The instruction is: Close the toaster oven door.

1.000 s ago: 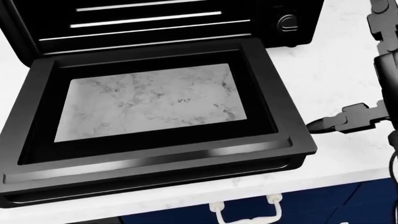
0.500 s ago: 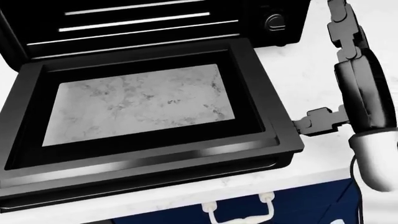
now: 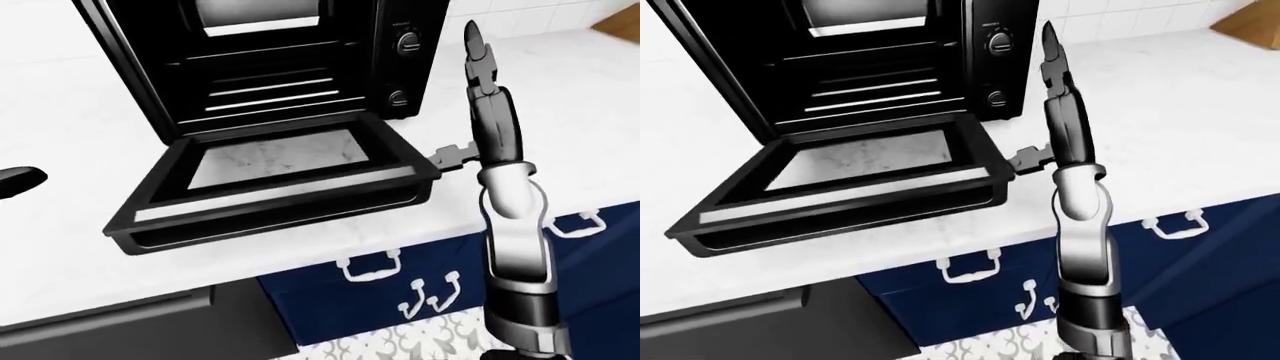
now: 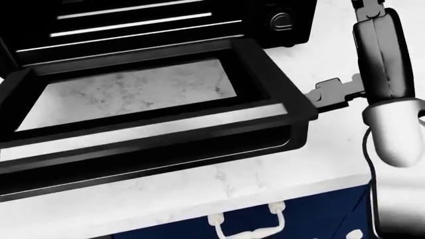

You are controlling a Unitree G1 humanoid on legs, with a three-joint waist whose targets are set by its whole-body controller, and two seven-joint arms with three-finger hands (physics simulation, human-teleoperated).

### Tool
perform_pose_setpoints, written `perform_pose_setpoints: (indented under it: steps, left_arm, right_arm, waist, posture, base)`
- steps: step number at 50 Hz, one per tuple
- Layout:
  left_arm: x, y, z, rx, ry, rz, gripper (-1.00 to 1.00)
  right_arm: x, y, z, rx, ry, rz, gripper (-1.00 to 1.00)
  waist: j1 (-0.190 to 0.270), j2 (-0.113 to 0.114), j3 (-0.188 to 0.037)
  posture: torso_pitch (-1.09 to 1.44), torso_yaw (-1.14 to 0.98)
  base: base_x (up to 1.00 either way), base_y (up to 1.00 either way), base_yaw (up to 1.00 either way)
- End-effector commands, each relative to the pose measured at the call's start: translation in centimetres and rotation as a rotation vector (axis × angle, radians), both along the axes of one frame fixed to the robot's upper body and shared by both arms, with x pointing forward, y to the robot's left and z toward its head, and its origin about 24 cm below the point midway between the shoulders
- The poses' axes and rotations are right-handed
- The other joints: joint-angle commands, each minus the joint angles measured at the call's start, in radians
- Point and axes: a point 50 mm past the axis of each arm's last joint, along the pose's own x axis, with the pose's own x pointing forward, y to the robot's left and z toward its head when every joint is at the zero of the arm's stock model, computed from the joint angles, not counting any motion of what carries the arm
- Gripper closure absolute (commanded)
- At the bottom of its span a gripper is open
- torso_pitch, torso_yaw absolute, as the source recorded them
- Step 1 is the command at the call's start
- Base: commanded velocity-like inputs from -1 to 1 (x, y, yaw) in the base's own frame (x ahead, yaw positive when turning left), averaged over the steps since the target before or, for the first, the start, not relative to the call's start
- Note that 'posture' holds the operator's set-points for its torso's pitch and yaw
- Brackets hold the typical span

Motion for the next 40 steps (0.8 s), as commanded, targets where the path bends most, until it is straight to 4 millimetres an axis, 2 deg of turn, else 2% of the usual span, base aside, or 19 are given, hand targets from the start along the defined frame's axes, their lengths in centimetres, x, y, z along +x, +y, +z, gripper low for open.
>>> perform_pose_setpoints:
  steps: [1, 10, 17, 40]
  left_arm:
    - [-0.6, -0.2, 2.0, 0.059, -0.076, 0.007, -1.00]
    - [-0.6, -0.1, 2.0, 0.059, -0.076, 0.008, -1.00]
    - [-0.6, 0.0, 2.1, 0.059, -0.078, 0.012, -1.00]
    - [-0.7, 0.0, 2.0, 0.060, -0.076, 0.013, -1.00]
  right_arm:
    - [-0.4, 1.3, 2.2, 0.034, -0.104, 0.061, -1.00]
    - [1.5, 2.2, 2.5, 0.190, -0.070, 0.063, -1.00]
    - [2.0, 2.9, 2.6, 0.283, -0.065, 0.064, -1.00]
    - [3.6, 3.2, 5.7, 0.359, -0.089, 0.071, -1.00]
  waist:
    - [0.007, 0.002, -0.023]
    - [0.003, 0.009, -0.023]
    - [0.004, 0.013, -0.023]
    - [0.007, 0.014, -0.024]
  posture:
    - [0.00, 0.00]
    - [0.00, 0.00]
    - [0.00, 0.00]
    - [0.00, 0.00]
  base:
    - [0.00, 0.00, 0.00]
    - [0.00, 0.00, 0.00]
    - [0.00, 0.00, 0.00]
    - [0.00, 0.00, 0.00]
